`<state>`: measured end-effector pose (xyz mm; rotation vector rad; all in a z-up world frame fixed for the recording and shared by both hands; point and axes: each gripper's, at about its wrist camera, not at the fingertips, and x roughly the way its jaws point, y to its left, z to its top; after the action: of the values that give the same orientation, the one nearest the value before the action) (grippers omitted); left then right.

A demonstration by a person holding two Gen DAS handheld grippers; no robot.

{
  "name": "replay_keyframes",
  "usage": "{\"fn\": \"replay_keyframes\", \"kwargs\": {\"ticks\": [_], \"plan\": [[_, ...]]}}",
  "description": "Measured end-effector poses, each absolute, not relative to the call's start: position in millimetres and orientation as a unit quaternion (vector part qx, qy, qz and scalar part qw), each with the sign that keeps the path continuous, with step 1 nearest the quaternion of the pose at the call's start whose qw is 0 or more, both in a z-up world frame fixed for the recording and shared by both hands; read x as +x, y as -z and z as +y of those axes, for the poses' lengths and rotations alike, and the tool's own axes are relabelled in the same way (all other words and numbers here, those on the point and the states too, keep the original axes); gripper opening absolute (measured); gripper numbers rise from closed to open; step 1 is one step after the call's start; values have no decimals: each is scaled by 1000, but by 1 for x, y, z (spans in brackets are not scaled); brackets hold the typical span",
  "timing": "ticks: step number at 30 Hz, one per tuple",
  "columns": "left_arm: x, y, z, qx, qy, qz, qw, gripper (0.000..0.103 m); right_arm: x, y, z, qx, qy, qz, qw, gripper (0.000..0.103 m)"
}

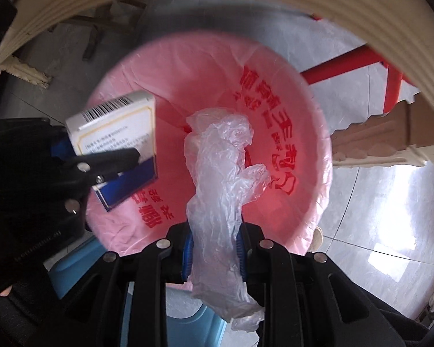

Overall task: Collect trash
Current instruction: 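Open the left tool over the bin while the right tool releases the plastic bag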

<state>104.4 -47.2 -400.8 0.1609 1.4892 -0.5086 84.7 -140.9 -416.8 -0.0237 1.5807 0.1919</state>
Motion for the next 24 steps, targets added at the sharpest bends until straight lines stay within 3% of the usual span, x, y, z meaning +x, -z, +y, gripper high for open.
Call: {"fn": "replay_keyframes", "kwargs": {"ticks": [15, 16, 19, 21, 24], "plan": [[116, 441, -59, 85, 193, 707, 675, 21, 93, 448, -134, 4, -106, 726, 679, 25], [118, 442, -58, 90, 186, 710, 674, 23, 93, 448, -132, 8, -108, 724, 681, 26], [124, 443, -56, 90, 177, 710, 675, 66, 92, 442, -139, 14, -104, 711, 695, 38], [125, 439, -52, 89, 172, 703, 684, 66, 93, 439, -141, 15, -99, 704, 703, 52], [127, 438, -48, 78, 168, 708, 682, 67, 95, 437, -148, 30, -97, 701, 706, 53]]}}
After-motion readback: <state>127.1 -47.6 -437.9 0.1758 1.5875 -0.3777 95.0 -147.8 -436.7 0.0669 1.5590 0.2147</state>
